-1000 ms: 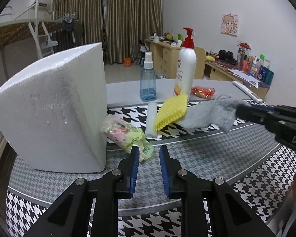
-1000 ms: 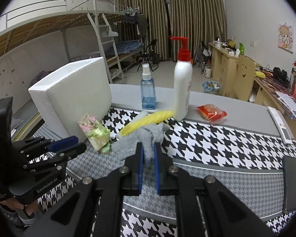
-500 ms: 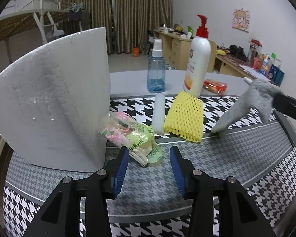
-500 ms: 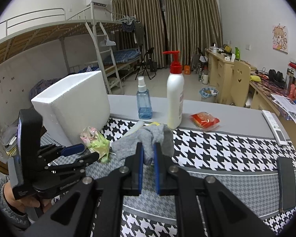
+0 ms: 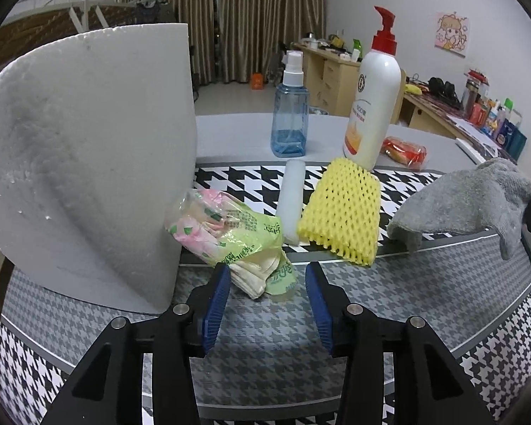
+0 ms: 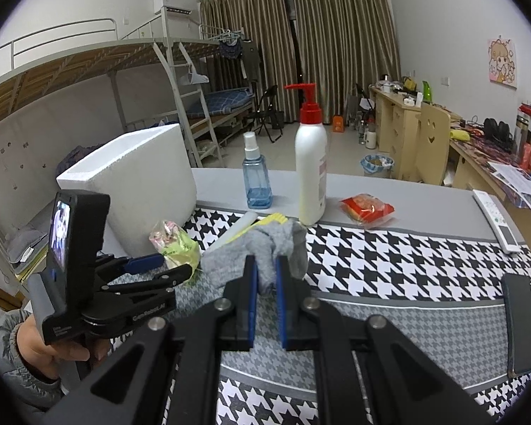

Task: Organize soft objects
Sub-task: 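Lift the wet-wipes pack with the left tool while the right tool lifts the grey sock, then carry the wet-wipes pack and grey sock over the white foam box, then open the left tool to drop the wet-wipes pack into the box, then open the right tool to drop the grey sock into the box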

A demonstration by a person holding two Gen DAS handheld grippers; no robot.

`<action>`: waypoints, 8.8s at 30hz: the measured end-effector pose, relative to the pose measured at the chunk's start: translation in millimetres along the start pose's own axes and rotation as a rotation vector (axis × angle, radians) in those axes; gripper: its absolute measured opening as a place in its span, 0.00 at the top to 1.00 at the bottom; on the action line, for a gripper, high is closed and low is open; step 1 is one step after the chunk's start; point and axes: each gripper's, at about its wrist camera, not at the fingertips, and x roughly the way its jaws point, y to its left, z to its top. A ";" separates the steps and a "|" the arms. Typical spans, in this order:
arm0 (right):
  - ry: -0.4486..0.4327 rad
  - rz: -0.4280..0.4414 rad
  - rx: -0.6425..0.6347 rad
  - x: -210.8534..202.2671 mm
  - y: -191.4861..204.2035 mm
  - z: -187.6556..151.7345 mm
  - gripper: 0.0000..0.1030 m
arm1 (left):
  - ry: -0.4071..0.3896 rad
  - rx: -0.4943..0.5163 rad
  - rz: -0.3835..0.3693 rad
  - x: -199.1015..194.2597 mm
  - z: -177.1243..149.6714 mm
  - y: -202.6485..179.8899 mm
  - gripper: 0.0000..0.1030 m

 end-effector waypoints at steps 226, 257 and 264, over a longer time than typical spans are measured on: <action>-0.248 0.159 -0.245 5.3 152.2 135.5 0.88 | -0.402 -0.119 0.214 -130.8 70.0 158.5 0.05; -0.112 0.206 -0.278 54.5 182.5 135.6 0.87 | -0.420 -0.180 0.250 -149.1 42.7 190.9 0.05; -0.018 0.194 -0.271 79.6 184.5 134.3 0.66 | -0.412 -0.190 0.253 -149.4 38.4 197.6 0.05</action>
